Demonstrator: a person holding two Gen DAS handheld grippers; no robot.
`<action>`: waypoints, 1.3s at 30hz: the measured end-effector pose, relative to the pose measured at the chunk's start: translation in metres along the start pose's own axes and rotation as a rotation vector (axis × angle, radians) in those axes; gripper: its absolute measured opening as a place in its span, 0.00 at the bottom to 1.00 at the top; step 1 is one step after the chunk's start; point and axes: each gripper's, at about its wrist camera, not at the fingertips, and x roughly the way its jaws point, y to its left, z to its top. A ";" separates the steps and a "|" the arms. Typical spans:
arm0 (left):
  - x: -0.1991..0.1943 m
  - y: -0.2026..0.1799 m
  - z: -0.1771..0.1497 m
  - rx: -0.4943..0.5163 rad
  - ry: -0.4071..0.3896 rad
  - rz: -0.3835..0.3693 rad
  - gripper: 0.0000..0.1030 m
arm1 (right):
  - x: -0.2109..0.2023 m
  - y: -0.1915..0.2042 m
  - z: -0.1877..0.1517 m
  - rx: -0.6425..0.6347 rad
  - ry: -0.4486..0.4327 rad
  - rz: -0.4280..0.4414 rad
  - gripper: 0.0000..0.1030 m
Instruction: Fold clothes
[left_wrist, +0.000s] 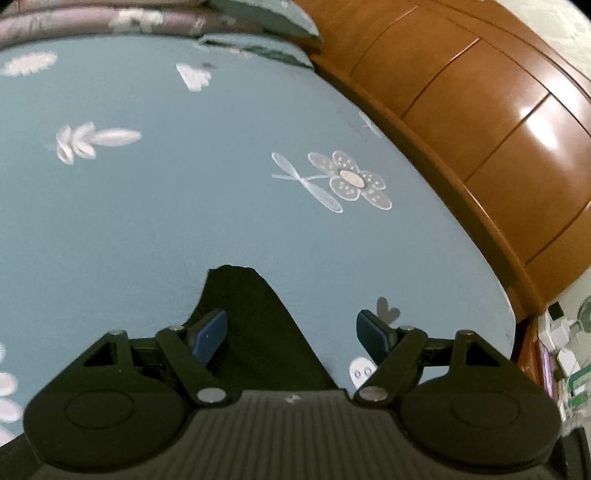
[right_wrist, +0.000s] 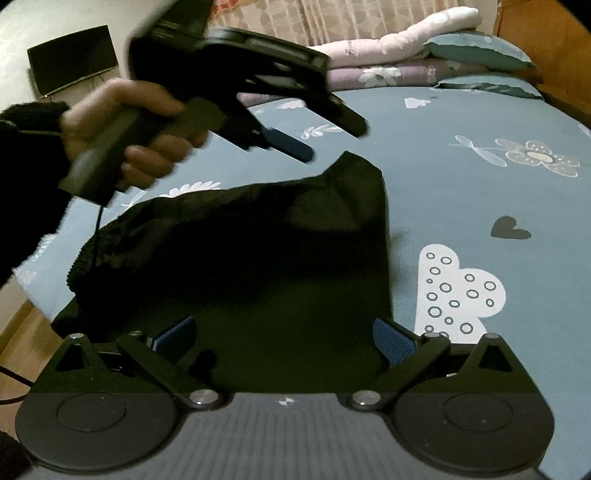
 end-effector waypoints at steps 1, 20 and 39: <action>-0.012 -0.002 -0.001 0.010 -0.005 0.013 0.75 | -0.002 0.003 0.000 -0.003 -0.004 -0.003 1.00; -0.124 0.004 -0.138 0.261 -0.013 0.261 0.81 | 0.002 0.035 -0.011 -0.070 0.047 -0.095 1.00; -0.126 0.050 -0.120 0.118 -0.100 0.231 0.81 | 0.011 0.037 -0.021 -0.089 0.072 -0.108 1.00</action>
